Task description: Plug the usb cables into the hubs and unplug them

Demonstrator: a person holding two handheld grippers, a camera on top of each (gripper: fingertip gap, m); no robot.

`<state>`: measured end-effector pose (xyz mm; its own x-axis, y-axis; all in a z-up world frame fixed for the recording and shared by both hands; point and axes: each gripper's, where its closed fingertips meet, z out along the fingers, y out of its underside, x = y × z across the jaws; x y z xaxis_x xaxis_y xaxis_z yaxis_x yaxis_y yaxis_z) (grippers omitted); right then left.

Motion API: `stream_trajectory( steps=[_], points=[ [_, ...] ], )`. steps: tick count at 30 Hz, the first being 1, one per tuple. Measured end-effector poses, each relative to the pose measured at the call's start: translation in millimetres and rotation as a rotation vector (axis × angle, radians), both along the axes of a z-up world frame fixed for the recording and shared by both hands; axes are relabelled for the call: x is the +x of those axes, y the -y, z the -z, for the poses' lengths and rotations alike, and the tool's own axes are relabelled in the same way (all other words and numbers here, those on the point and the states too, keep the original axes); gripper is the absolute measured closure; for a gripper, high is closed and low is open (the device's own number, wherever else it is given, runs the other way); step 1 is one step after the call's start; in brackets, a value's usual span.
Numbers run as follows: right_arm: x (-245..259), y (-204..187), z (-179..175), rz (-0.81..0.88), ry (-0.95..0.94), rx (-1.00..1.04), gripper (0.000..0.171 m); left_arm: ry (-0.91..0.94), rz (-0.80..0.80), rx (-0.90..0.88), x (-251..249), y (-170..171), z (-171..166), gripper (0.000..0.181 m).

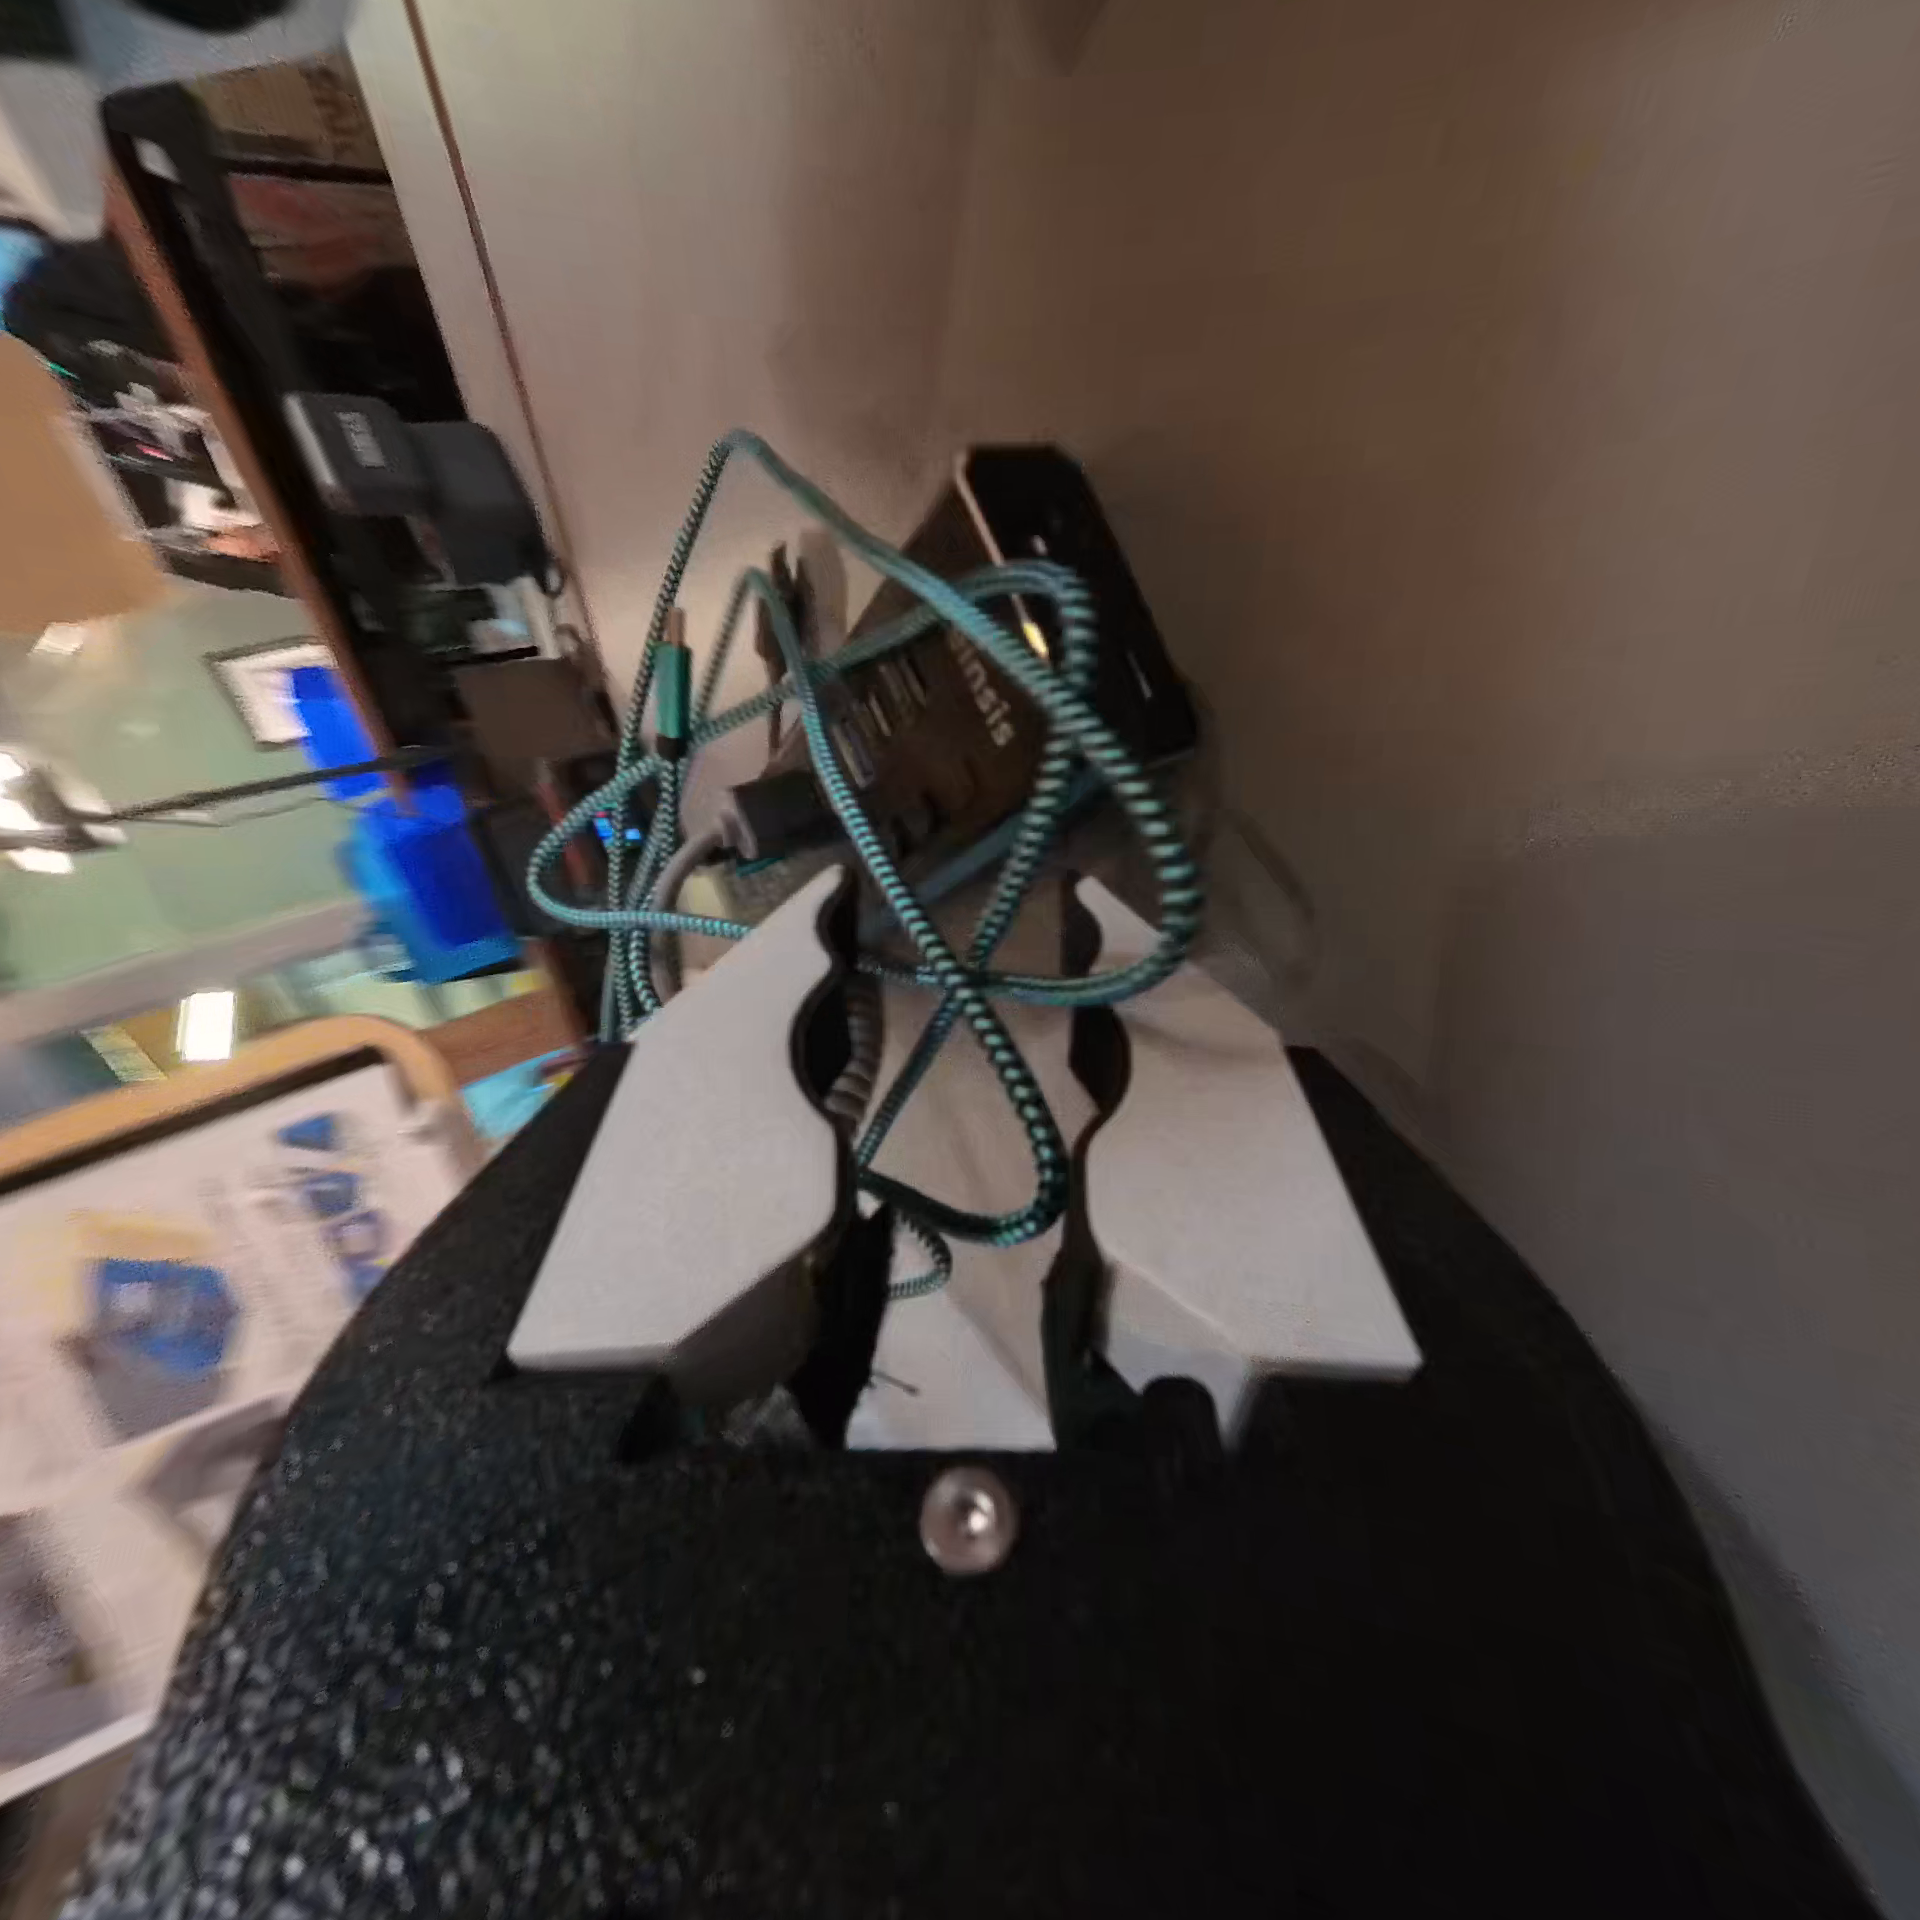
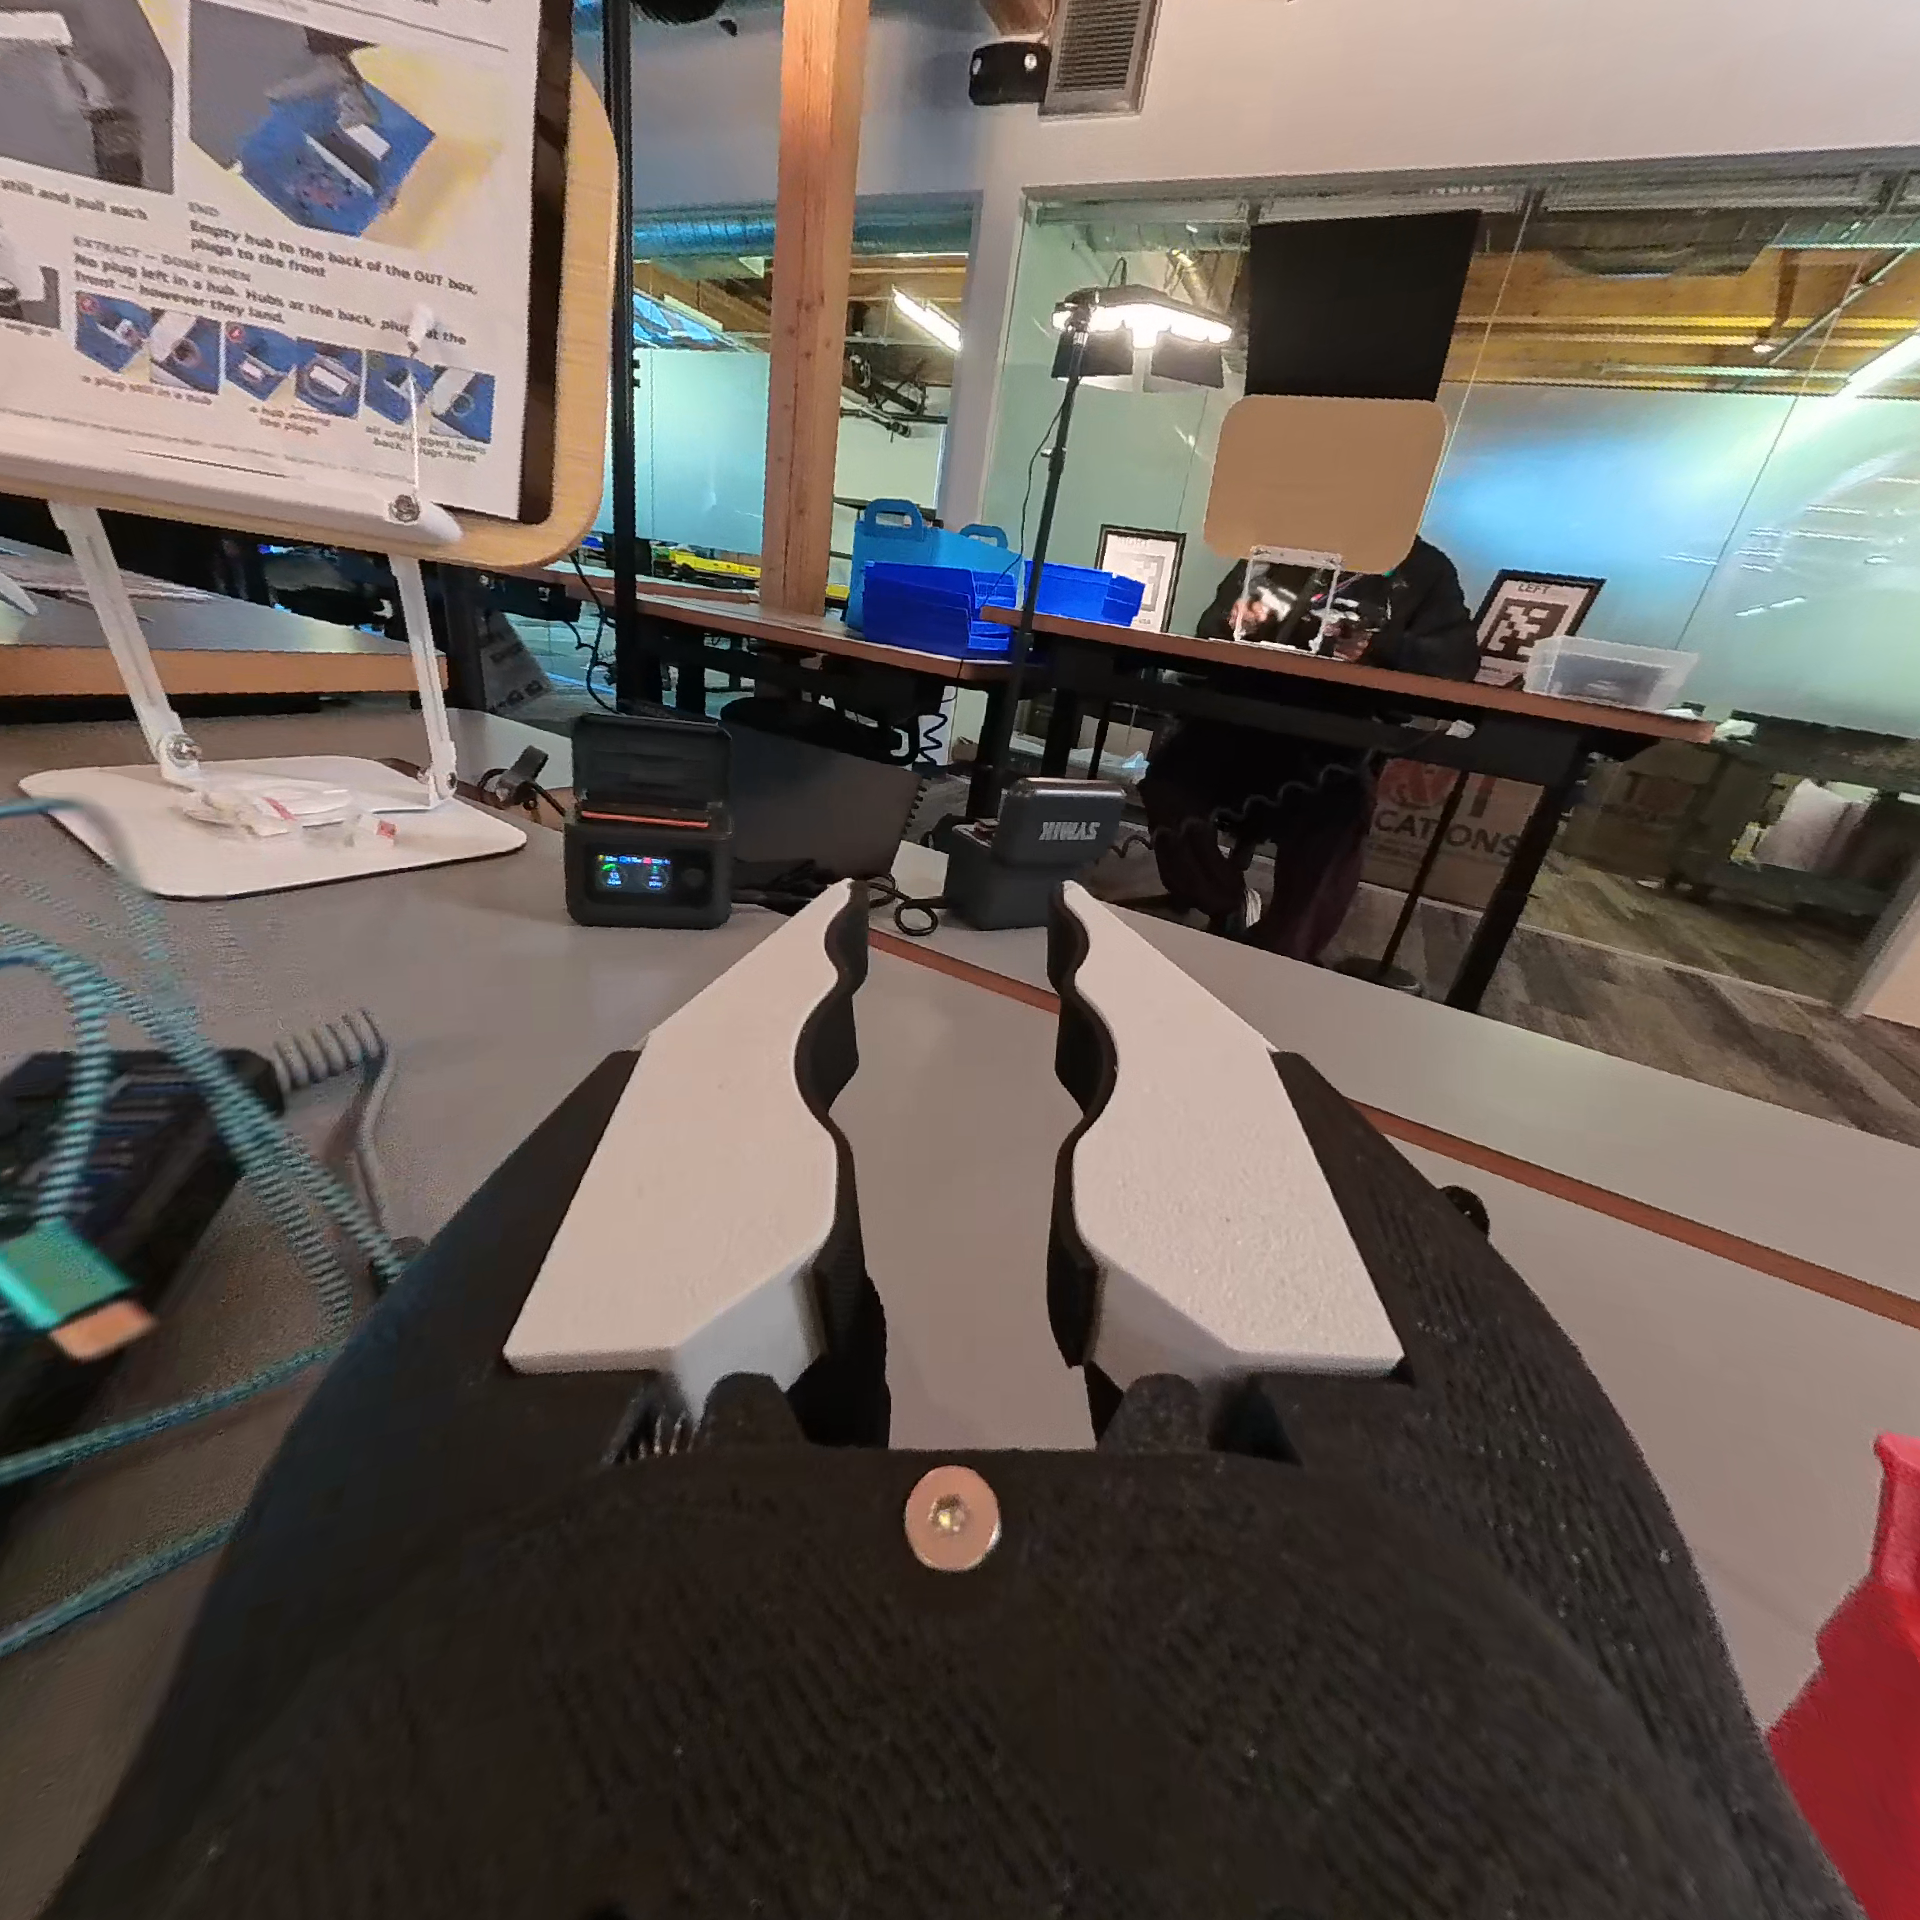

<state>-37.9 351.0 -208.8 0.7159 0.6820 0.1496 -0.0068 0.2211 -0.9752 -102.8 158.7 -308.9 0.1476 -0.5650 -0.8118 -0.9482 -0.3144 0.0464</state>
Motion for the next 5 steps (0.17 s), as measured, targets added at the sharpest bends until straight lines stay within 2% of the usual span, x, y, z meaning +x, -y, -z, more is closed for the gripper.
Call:
stream_trajectory(
  steps=[5],
  points=[
    [-1.9, 12.3, -2.3, -0.021, 0.003, 0.015, 0.137, 0.568, -0.001, 0.016, 21.6, 37.3, -48.2, 0.131]
  ],
)
